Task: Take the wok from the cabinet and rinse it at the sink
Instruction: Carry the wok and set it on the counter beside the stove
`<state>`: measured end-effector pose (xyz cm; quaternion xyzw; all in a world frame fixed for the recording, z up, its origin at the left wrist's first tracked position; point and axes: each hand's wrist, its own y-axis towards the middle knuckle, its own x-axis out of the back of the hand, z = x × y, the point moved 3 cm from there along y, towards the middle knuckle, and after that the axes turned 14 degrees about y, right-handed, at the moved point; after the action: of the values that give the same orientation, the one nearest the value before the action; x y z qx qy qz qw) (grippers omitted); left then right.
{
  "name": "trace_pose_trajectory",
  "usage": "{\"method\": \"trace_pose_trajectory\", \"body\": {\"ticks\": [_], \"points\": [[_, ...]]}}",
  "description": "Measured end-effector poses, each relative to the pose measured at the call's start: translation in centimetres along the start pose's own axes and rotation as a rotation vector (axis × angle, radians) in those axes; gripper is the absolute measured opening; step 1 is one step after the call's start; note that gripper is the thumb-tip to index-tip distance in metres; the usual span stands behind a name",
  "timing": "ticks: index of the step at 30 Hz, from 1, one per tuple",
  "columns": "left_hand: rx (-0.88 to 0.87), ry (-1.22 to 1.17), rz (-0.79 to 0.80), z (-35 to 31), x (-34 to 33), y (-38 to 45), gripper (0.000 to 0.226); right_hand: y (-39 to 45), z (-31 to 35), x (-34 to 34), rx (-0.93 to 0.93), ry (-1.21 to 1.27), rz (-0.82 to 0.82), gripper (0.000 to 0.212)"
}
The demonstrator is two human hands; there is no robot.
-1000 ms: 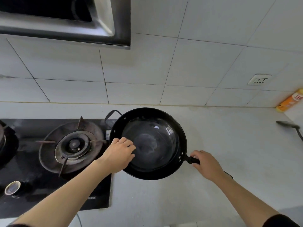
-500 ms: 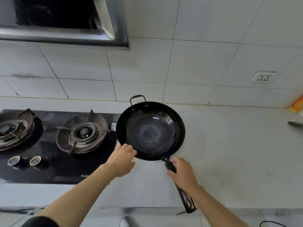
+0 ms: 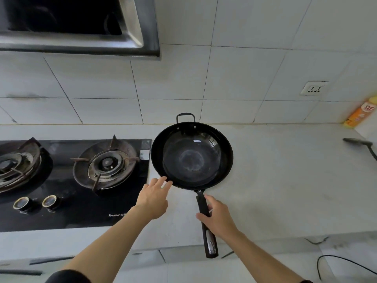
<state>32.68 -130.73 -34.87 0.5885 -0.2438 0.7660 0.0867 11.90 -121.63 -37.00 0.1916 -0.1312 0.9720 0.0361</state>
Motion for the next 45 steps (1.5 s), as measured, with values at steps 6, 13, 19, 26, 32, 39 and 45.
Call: {"method": "trace_pose_trajectory", "body": {"ticks": [6,13,19,26,32,39,45], "points": [[-0.005,0.045,-0.058,1.1,-0.2,0.3,0.076,-0.6,0.7,-0.9,-0.04,-0.018,-0.004,0.073],[0.011,0.086,-0.079,2.6,-0.4,0.6,0.081,-0.6,1.5,-3.7,-0.029,-0.107,0.012,0.064],[-0.004,0.056,-0.11,4.5,-1.3,-0.9,0.074,-1.4,1.5,-6.3,-0.028,-0.115,0.011,0.067],[-0.026,-0.073,-0.213,4.1,-2.3,-1.7,0.046,-3.2,2.0,-7.0,-0.044,-0.232,0.037,0.077],[-0.03,-0.095,-0.25,4.3,-1.8,-1.4,0.042,-1.5,3.8,-2.7,0.194,-0.494,-0.037,0.026],[-0.019,-0.091,-0.232,4.2,-1.1,-1.0,0.045,3.7,2.1,1.7,0.236,-0.745,-0.102,0.06],[0.04,-0.103,-0.222,3.7,-0.4,-0.7,0.051,5.4,1.0,2.3,0.305,-0.832,-0.159,0.054]]}}
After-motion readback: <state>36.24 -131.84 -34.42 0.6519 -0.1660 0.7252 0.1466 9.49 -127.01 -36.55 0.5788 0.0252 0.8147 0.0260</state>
